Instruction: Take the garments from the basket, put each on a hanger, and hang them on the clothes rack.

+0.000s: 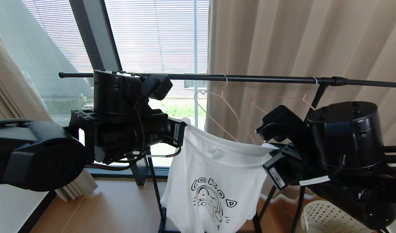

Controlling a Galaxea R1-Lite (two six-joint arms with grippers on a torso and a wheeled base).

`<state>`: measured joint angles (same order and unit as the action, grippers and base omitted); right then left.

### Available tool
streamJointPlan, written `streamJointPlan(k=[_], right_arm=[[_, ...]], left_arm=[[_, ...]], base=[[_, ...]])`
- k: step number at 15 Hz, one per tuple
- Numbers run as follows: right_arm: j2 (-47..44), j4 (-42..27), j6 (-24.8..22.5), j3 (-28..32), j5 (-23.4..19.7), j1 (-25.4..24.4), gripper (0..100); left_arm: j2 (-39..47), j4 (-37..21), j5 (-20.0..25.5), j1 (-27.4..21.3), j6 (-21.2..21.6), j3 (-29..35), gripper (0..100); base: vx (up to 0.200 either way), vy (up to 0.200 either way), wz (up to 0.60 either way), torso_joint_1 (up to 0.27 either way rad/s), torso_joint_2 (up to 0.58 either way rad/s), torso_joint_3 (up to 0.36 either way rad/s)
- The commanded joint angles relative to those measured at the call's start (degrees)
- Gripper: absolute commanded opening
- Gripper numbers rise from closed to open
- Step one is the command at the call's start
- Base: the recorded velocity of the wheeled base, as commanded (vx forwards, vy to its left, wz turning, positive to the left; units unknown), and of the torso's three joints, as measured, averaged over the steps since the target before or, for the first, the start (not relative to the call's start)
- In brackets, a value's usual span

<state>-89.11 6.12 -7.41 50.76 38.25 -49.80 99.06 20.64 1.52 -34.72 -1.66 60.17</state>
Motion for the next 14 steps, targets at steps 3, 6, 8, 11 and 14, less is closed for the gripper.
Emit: streamJointPlan(k=[3,6,8,11,14], right_arm=[[-1.2,-3.1,8.2,2.6,-0.5,-12.6,0],[-7.0,-3.1,18.1,9.2,-2.3,-15.1,0],[-9.9,-2.7,24.8,14.5,-2.3,-15.7,0],[-9.8,-3.4,26.7,15.9,-2.2,-14.9,0],[-8.1,-4.8,24.6,14.4,-2.0,-12.7,0]], left_arm=[[5.4,0.2,6.1,0.4,0.0,8.9,0],[6.5,0.2,9.1,0.1,0.1,11.7,0],[6.5,0.5,11.8,0.1,-0.1,13.2,0],[6.1,0.5,13.4,0.1,-0.1,13.7,0],[4.8,0.2,13.2,0.4,0.0,12.8,0]], base=[[0.000,0.000,0.00,0.000,0.00,0.000],[0.000,0.000,0.00,0.000,0.00,0.000],[0.000,0.000,0.00,0.000,0.00,0.000],[0.000,0.000,0.00,0.000,0.00,0.000],[0.000,0.000,0.00,0.000,0.00,0.000]])
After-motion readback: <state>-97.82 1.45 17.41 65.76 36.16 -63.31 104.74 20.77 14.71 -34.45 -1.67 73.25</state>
